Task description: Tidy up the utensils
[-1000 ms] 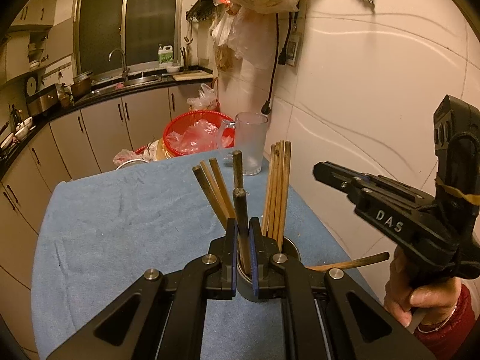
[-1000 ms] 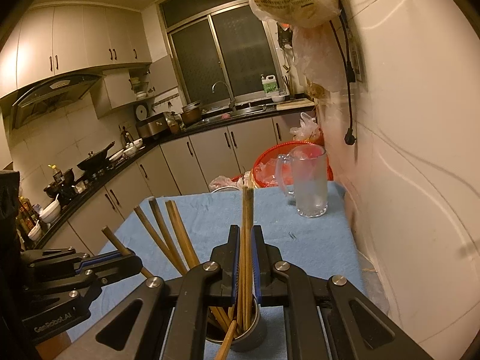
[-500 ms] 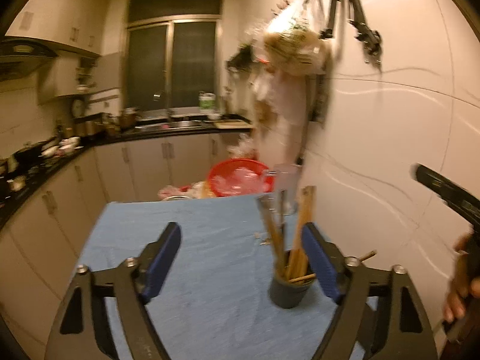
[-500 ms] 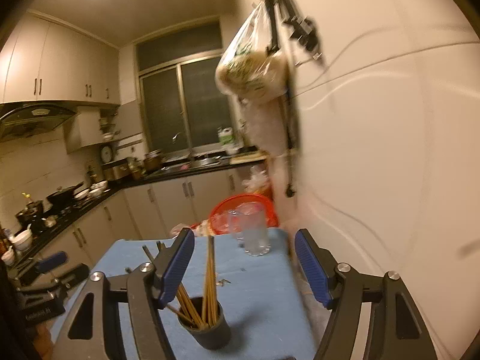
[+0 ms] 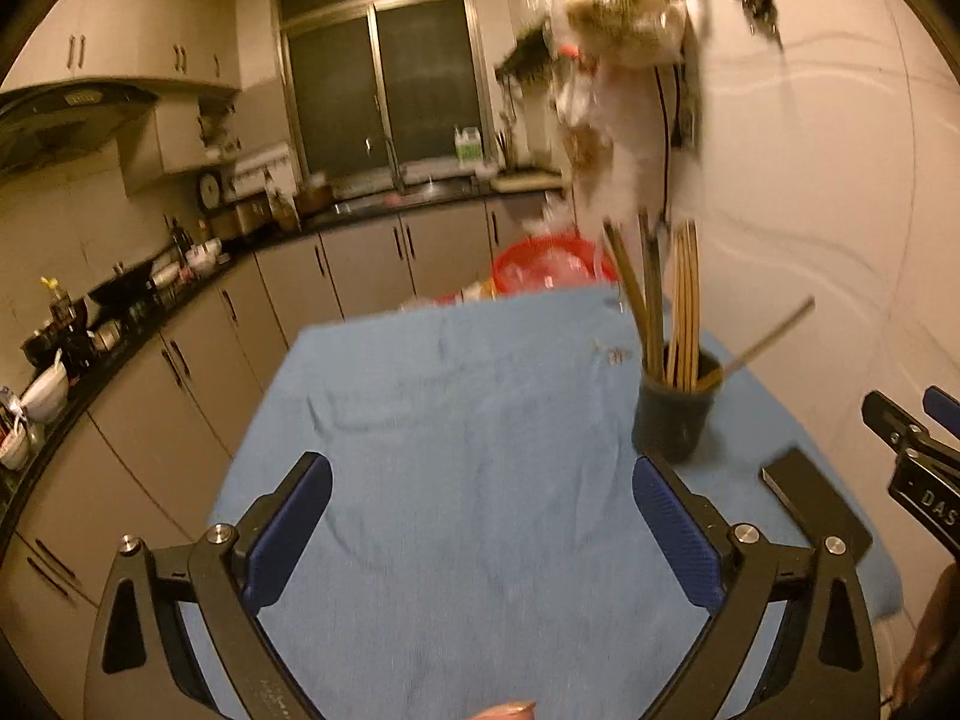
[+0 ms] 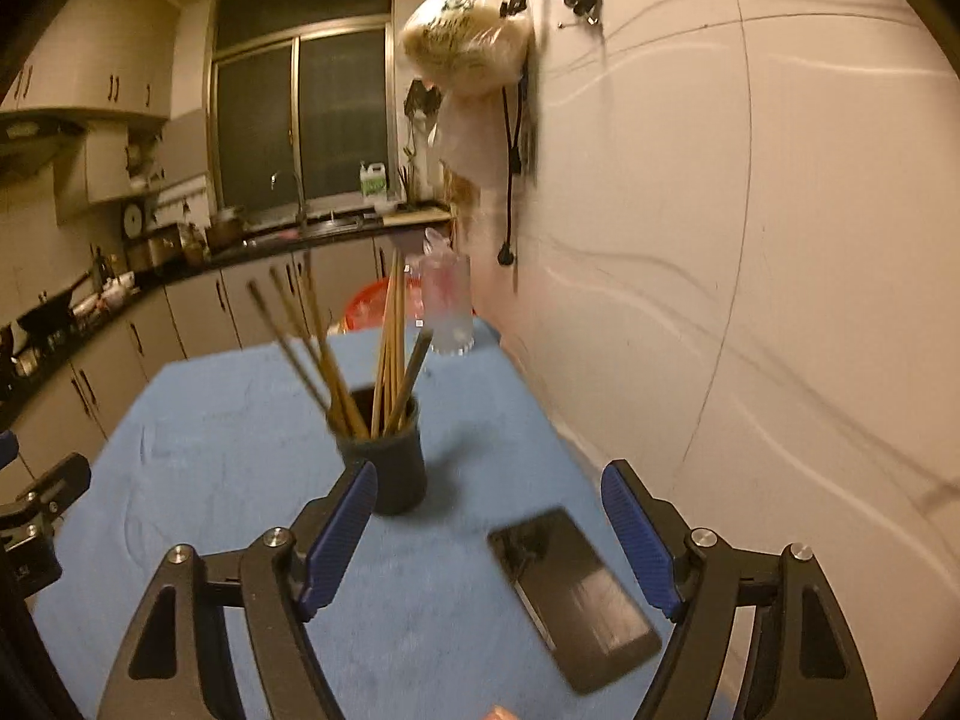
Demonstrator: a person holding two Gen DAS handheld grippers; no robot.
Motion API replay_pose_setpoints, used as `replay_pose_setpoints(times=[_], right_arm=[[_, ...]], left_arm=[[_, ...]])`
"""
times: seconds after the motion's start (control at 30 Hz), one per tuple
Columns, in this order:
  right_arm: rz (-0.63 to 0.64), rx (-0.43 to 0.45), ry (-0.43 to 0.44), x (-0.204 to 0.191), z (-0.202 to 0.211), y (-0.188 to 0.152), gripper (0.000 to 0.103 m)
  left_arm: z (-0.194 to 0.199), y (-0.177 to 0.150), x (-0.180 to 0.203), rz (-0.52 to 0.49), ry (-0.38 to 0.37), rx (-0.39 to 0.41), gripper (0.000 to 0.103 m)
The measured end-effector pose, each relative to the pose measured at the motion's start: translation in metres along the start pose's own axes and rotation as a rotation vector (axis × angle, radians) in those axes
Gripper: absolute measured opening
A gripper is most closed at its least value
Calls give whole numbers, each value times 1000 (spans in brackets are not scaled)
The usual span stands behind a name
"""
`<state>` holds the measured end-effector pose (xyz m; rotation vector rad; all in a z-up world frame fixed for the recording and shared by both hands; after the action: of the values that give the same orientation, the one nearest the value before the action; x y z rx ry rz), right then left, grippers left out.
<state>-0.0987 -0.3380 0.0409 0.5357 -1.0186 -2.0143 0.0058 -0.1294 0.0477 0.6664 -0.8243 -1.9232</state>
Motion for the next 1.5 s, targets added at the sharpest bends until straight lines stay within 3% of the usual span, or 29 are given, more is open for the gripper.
replay_pose_setpoints(times=[0.13,0.17,0.43,0.9,1.5], right_arm=[[-8,-33,-8,-4,-1,-17,80],[-4,-35,-13,-4,-1,-19,80],[36,-25,-32,-18,-1,-17,80],[59,-92,-42,-36,-30,-21,80],[60,-116,-37,-36,-35,-26,80]], left_arm=[[4,-15,-11,-24,132,14,100],[4,-18,-12,-26,137,10,100],[-16,-32,-18,-3,124,-32,100],[-42,-39,-24,-7,108,-70,100],[-41,-43,-22,-14,99,-68,100]])
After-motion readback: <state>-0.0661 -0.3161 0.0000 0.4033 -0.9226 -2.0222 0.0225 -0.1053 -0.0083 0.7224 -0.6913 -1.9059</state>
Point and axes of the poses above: each gripper's, at about its wrist camera, not at the fingertips, and z roughly against the way its jaws point, x to its right, y to its top, the point moved 10 cm from there along -z, roughly the way its jaws point, and after that the axes turned 5 degrees about -x, right-handed, at the moved point
